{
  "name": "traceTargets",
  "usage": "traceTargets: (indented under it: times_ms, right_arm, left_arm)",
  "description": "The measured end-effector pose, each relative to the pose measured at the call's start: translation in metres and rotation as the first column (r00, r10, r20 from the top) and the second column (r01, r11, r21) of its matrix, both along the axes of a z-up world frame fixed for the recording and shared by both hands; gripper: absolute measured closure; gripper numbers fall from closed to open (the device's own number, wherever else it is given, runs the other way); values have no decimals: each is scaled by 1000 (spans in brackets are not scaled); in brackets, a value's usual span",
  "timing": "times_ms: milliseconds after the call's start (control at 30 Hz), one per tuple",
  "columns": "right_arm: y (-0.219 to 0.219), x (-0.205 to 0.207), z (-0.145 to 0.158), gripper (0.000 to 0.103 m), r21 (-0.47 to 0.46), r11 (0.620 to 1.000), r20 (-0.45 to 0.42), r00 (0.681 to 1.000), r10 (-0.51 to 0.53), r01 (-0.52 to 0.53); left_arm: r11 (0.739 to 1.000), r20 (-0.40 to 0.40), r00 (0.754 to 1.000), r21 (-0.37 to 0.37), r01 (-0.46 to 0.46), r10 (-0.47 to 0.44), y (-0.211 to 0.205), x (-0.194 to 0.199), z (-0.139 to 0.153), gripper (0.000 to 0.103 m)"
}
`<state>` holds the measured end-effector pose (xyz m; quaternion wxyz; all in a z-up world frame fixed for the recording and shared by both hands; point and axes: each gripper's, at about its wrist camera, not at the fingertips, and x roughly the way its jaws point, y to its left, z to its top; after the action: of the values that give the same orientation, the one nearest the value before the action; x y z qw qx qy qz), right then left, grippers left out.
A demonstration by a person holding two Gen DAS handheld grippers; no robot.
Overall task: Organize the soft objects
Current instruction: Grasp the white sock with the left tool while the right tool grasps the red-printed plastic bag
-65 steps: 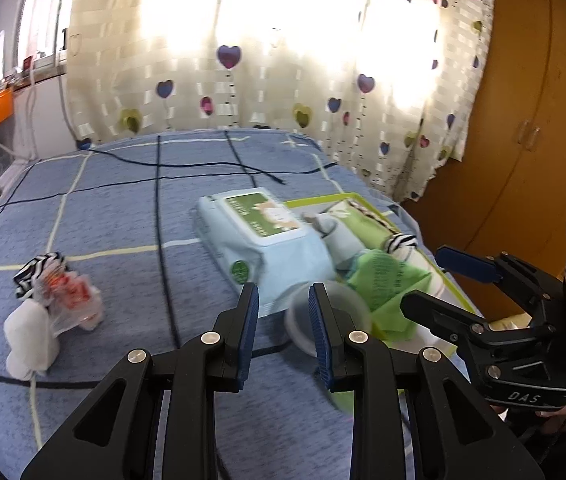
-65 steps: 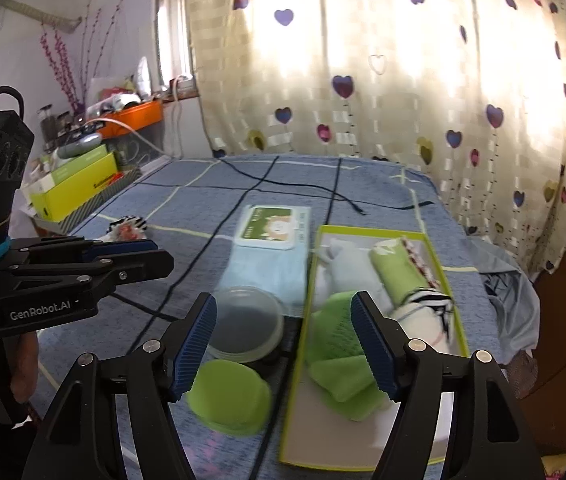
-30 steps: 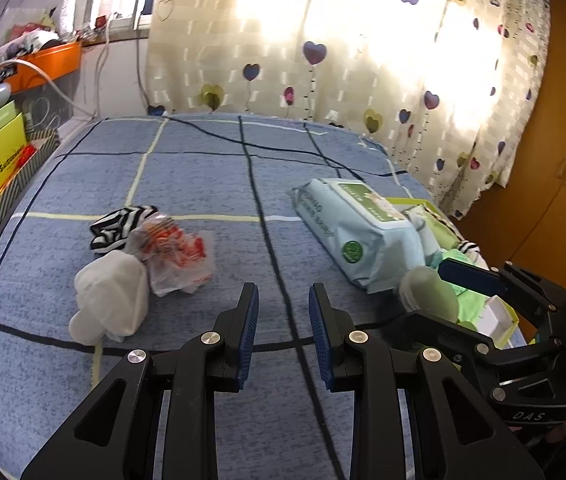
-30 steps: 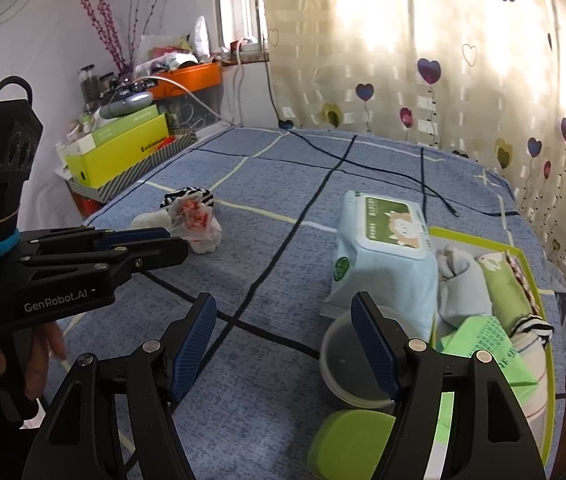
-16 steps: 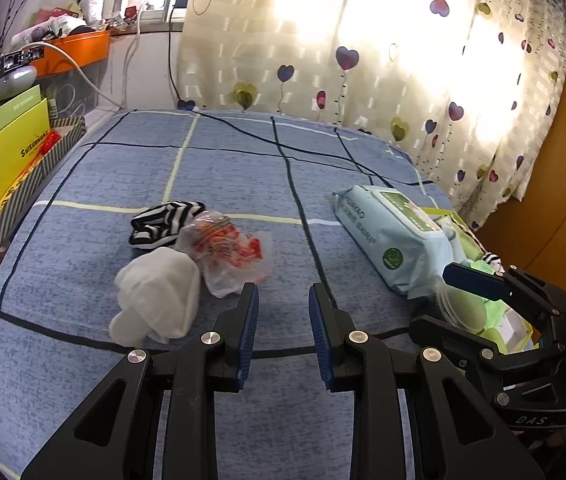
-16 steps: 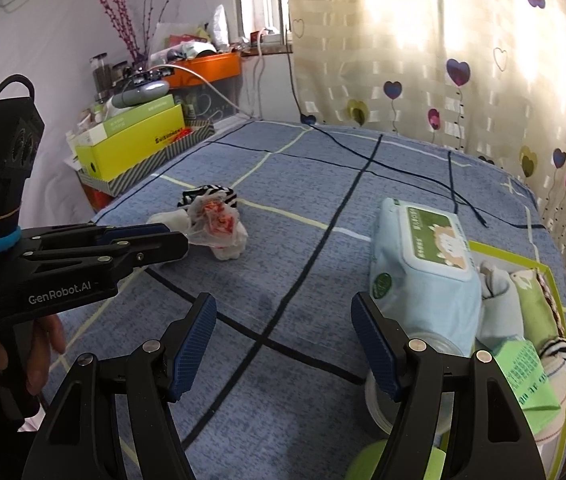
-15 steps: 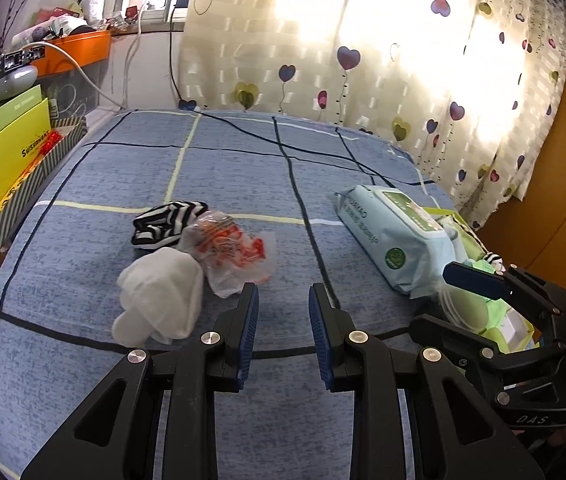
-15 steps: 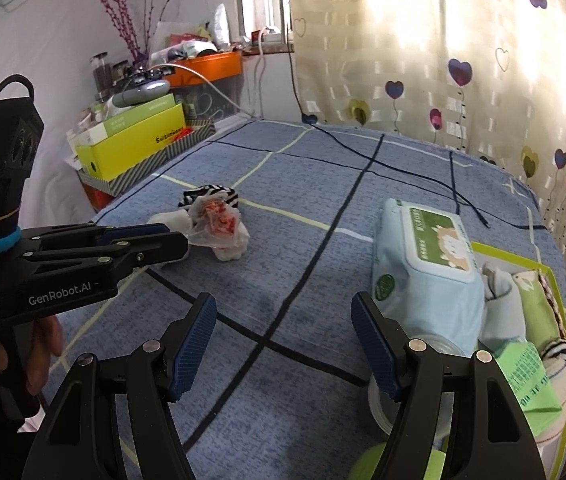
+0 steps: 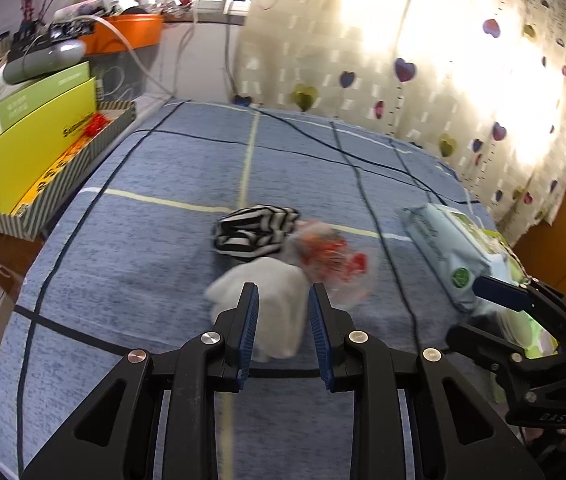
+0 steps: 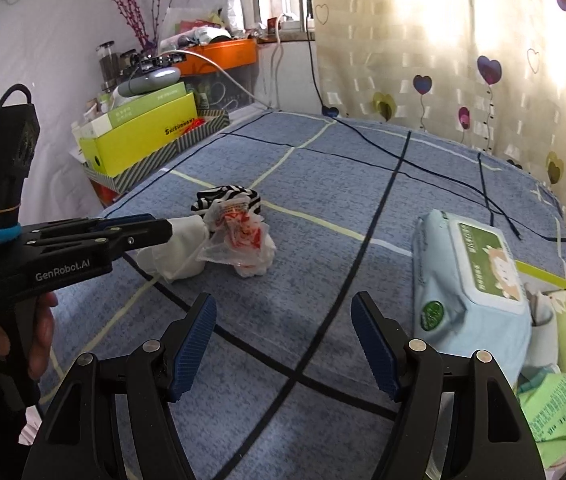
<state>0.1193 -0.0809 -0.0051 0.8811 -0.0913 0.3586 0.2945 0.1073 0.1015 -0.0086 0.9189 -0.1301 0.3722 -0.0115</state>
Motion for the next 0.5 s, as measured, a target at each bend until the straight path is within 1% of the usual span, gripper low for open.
traceTargets:
  times_ms: [67,100,133,167,267,400,500]
  right_arm:
    - [5,4,-2,33,-2,1000,-7,1000,4,-4]
    - [8,6,-3,33,-3,1000,-11,1000,6,-6]
    - [10,8,-4,33,-4,1000,-12,1000,7,-7]
    - [13,10,-4,33,-5,1000,-13,1000,8,-8]
    - [18,15,-5,33,-8,1000,-17,1000,7,-7]
    - [27,27,-8,33,3,1000,-31,1000,-6,7]
    - [36,36,-12,33,14,1000,-44,999,-10,10]
  left_arm:
    - [1000,-9,1000,-2,-6,6,4,4,-4,74]
    - [1000,-14,1000,-4,-8,8,6,6,-6,69]
    - [1000,-12,1000,-5,-9,9,8,8,-7,54]
    - [1000,-9,1000,-3,-8,8,10,8,-8,45]
    - [1000,-5,1000,-2,17,-17,13,13,-9,45]
    - [998,-49,997,-4,58,-58,11,24,-21,45]
    - [998,-80,994,-14,69,-70,10,28,-31,45]
